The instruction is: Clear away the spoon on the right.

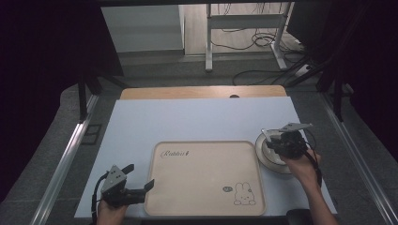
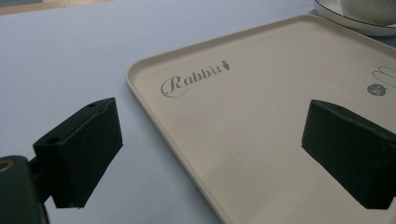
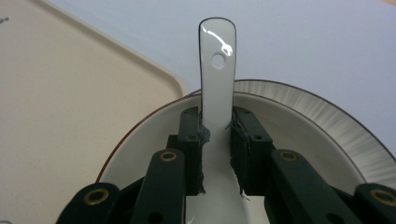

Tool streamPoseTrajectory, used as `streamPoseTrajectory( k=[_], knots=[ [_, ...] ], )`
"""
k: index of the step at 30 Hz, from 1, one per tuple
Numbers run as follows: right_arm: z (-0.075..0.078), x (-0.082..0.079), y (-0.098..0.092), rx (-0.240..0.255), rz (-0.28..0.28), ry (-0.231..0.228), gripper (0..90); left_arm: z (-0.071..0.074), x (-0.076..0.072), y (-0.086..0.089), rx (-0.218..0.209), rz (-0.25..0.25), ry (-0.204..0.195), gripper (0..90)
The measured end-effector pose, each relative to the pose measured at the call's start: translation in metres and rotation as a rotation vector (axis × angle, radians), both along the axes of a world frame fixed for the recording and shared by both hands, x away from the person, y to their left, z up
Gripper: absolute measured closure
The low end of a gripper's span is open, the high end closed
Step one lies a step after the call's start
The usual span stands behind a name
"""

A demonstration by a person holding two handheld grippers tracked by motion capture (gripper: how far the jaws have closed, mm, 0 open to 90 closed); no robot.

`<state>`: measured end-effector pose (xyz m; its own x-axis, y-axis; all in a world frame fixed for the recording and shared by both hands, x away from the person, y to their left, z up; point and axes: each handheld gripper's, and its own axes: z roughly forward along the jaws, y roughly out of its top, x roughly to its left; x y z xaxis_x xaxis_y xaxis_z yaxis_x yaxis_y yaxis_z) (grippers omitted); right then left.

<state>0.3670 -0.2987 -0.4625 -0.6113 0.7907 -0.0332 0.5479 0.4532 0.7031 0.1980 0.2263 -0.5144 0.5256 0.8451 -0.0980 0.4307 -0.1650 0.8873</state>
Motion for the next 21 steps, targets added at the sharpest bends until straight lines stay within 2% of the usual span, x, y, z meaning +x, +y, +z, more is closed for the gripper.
streamPoseTrajectory(
  k=[7, 21],
  knots=[
    [0.007, -0.004, -0.003, 0.028, -0.027, -0.021, 75.3, 0.0, 0.0, 0.001, -0.002, 0.01, -0.004, 4.9],
    [0.029, -0.011, 0.0, 0.074, -0.009, -0.076, 75.4, 0.0, 0.0, 0.002, -0.004, 0.016, -0.003, 4.9]
  ],
)
